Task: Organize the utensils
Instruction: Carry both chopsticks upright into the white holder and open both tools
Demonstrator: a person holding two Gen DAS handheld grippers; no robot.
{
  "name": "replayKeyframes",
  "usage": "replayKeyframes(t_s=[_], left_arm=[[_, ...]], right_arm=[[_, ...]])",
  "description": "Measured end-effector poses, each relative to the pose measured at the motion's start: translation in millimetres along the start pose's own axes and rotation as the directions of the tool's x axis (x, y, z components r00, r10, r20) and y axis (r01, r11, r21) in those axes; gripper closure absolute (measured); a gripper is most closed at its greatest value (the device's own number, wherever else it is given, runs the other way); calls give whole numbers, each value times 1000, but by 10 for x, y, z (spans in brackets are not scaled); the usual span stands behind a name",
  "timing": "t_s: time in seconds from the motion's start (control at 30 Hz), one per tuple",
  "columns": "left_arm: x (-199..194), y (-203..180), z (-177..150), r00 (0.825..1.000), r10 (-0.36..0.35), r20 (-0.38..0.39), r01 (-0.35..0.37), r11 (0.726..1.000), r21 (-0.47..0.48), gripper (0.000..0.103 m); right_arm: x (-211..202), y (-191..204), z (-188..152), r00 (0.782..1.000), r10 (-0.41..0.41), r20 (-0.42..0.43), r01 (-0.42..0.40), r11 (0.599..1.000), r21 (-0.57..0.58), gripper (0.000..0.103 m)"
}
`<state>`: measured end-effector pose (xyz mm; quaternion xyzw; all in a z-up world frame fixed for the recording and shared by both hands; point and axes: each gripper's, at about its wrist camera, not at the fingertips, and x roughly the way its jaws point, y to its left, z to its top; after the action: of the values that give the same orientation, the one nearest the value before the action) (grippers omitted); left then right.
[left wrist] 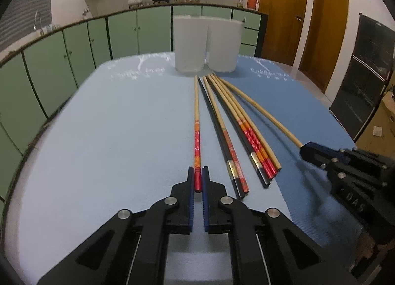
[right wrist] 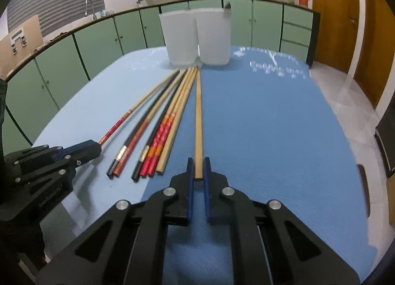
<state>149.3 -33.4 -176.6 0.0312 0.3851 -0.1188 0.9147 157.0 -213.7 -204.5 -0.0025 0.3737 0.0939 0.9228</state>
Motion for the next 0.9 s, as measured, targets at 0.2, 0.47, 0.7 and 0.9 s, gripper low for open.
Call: replayKeyframes(t_s=[0.2,0.47,0.7,0.9], left_arm=[[-403,75,259,996,4,87,-5,1000,10,97],[-920,171,811,973,-18,229,16,1000,9,97],[-1077,220,1200,955,-71,289,67,997,24,97],[-1119,273,1480,941,-78,328,70,997,37,98]], right_arm=[[-351,-74,319,997,24,73,-24,1000,-4,97],[-839,-216,922,981,49,187,-43,998,-34,97],[-883,-319,1429,978,109,179,-107,994,-22,97],[-951,-335,1793,973,130,193,-122,991,-50,97]])
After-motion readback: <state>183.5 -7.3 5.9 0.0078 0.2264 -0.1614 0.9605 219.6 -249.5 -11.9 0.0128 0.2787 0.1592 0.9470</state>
